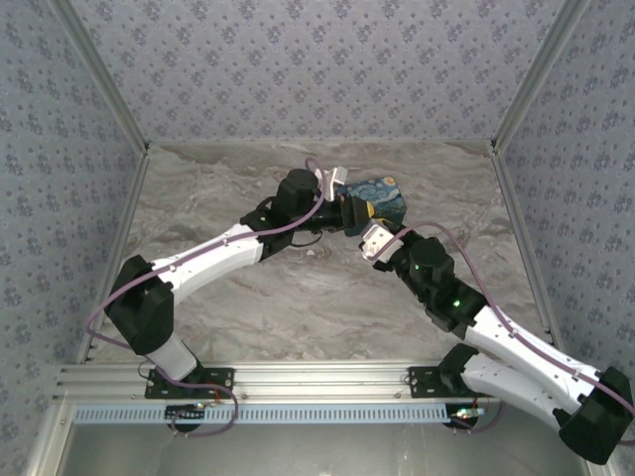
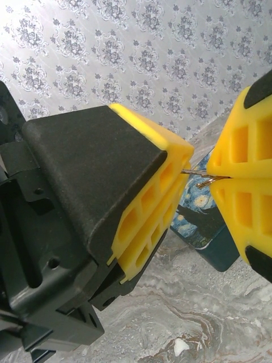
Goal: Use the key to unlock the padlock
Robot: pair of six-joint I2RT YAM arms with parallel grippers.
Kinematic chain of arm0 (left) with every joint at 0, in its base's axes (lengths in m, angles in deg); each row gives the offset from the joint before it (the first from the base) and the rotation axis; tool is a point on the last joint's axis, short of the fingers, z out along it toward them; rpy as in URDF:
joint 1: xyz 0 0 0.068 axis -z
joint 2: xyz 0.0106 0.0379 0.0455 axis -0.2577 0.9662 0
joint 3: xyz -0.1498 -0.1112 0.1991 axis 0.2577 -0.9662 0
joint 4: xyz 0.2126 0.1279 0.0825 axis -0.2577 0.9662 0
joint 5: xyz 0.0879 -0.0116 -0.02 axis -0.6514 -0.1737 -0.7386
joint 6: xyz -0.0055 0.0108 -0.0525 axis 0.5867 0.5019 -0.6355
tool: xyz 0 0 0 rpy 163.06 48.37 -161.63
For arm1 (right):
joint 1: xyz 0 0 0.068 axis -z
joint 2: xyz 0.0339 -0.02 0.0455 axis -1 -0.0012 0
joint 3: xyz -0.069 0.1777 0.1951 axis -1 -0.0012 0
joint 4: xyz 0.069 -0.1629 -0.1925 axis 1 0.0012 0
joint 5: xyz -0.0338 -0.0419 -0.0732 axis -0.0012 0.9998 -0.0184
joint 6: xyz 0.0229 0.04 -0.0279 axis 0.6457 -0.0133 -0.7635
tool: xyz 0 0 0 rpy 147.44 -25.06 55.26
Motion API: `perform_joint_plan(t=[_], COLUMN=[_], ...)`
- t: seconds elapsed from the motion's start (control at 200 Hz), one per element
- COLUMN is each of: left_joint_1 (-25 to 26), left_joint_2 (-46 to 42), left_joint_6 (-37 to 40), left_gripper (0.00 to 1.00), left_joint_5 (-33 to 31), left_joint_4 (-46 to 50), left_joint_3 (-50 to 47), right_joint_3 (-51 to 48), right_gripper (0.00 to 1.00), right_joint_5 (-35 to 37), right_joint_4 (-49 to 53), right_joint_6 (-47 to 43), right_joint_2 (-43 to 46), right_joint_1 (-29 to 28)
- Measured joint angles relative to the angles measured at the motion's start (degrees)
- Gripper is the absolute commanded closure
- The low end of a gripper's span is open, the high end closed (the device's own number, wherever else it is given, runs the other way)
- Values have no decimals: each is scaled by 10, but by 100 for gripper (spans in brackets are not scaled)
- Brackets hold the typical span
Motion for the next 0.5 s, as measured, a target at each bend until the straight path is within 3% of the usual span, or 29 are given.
perform_joint_plan(t=[0.345,0.5], left_joint_1=[0,0], left_joint_2=[0,0], left_joint_6=[3,5], left_gripper=[100,100], left_joint_5=[2,2], left_joint_4=[1,2], left_joint_3=[2,2], right_joint_3=[0,0], right_gripper=[100,100], right_joint_5=[0,0], right_joint_4=[4,4], right_joint_6=[0,0], right_joint_2=[0,0], right_joint_1=[0,0])
